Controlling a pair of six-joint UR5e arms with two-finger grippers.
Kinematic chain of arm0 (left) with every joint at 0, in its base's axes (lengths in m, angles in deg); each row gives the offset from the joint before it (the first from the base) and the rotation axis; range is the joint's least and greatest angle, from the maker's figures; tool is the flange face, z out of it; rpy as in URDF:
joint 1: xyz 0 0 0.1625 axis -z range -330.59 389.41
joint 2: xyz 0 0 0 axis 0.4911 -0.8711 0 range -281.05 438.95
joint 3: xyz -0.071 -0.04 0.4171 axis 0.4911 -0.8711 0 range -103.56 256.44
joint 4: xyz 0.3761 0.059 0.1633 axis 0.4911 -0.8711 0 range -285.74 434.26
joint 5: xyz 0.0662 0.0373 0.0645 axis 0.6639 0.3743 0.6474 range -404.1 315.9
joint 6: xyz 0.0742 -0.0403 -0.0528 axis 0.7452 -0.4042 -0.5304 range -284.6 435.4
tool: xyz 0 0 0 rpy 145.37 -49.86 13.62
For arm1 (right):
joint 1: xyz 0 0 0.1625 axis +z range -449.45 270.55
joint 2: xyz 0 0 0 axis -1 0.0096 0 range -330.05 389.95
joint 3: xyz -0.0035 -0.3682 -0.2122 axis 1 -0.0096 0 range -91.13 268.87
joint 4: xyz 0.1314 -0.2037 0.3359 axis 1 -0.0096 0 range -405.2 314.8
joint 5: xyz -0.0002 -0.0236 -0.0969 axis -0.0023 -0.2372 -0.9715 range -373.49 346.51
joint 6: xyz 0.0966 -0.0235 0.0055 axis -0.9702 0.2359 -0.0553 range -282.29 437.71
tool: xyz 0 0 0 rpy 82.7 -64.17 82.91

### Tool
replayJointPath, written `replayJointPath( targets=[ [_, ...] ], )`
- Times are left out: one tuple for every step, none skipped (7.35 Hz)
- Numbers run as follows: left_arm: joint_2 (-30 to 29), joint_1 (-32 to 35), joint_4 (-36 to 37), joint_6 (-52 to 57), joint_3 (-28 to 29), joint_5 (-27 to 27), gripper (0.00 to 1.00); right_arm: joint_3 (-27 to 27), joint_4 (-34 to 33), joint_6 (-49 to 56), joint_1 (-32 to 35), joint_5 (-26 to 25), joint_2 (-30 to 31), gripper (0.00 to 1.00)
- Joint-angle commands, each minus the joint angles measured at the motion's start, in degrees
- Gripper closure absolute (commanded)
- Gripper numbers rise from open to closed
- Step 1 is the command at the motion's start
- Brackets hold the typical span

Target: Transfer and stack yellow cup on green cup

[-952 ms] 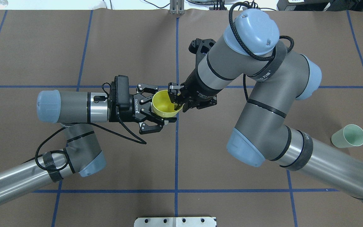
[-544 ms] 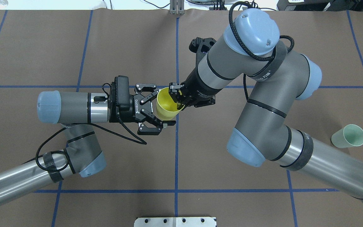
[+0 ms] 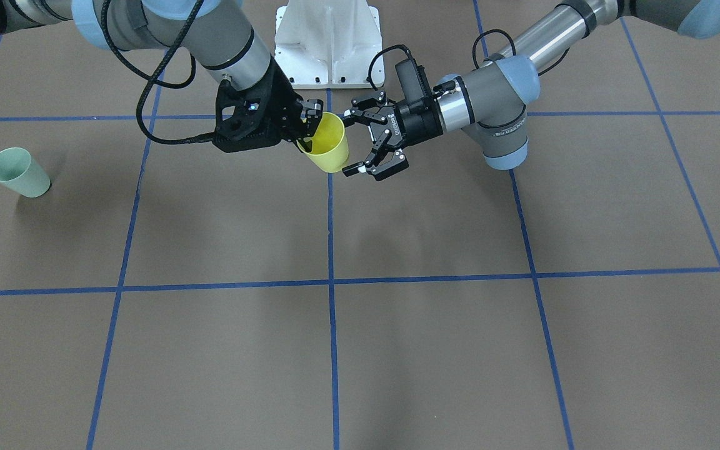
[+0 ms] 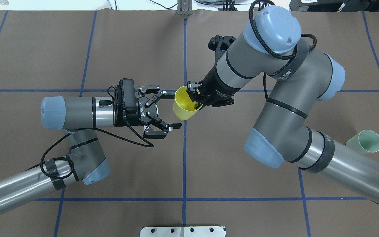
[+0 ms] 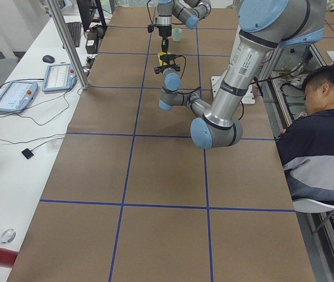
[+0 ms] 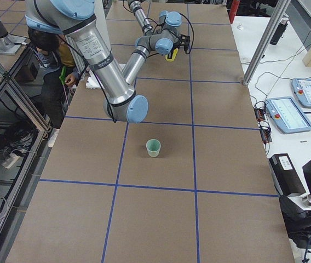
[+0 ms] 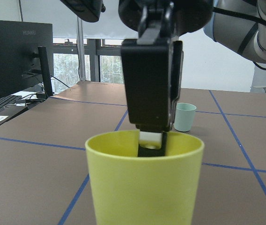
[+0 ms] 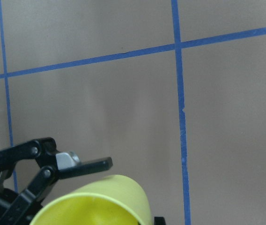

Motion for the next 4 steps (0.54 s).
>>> replayJointPath(
  targets=[
    [0.0, 0.0, 0.0, 0.0, 0.6, 0.5, 0.0, -0.5, -0.3, 0.4, 4.3, 0.4, 1.5, 1.0],
    [0.0, 0.0, 0.0, -0.1, 0.5, 0.5, 0.0, -0.5, -0.3, 1.1, 7.2, 0.6, 3.0, 1.0],
    [0.0, 0.1, 0.1, -0.1, 0.6, 0.6, 0.0, -0.8, -1.0, 6.2, 10.0, 0.7, 5.1, 1.0],
    [0.0, 0.1, 0.1, -0.2, 0.5, 2.1, 0.0, -0.9, -6.4, 15.5, 13.1, 0.6, 5.3, 1.0]
  ],
)
